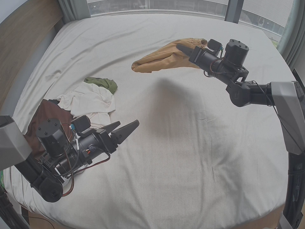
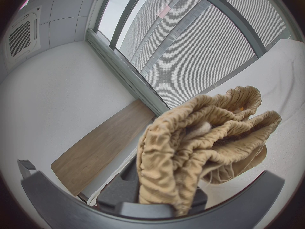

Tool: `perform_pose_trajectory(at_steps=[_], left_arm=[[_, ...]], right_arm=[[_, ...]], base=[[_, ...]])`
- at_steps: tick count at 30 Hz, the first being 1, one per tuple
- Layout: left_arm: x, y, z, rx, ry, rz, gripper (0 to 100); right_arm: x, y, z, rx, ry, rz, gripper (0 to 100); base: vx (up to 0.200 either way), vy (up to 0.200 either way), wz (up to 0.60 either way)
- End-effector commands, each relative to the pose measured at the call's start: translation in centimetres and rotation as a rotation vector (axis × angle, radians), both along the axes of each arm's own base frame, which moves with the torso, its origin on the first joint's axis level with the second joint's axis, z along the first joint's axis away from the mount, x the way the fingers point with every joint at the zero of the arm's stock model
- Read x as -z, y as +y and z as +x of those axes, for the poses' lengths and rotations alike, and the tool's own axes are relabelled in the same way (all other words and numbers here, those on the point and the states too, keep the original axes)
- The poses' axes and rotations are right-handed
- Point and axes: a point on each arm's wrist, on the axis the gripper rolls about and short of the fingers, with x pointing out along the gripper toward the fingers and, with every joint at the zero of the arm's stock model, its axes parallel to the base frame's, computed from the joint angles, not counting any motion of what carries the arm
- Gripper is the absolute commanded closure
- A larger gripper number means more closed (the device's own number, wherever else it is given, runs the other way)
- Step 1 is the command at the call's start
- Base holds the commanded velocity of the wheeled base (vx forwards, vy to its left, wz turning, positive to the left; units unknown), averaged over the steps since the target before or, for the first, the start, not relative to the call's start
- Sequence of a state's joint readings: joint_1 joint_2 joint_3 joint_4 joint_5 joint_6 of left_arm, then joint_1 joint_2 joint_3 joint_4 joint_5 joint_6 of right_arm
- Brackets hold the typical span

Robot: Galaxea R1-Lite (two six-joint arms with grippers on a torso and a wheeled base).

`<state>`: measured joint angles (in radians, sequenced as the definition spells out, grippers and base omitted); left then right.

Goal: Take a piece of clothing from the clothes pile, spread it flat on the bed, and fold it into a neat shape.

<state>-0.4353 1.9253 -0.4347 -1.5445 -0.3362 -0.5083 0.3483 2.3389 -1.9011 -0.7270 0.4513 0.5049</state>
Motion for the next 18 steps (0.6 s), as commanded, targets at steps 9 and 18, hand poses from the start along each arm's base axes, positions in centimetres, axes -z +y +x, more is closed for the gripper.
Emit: perform_pose_trajectory(at_steps=[9,18], left_arm=[[0.0,0.1,0.0,-0.002,0.012,-0.01,0],[0.0,0.1,-0.1,0.001,0.012,-0.01,0]], right_arm=[[9.4,0.4,3.8,0.02,0.154,-0.06,100],[13.3,-0.1,1.7,0.019,0.272,-0.139,100]], base=[[0.0,0.0,0.0],[0.0,0.0,0.0]])
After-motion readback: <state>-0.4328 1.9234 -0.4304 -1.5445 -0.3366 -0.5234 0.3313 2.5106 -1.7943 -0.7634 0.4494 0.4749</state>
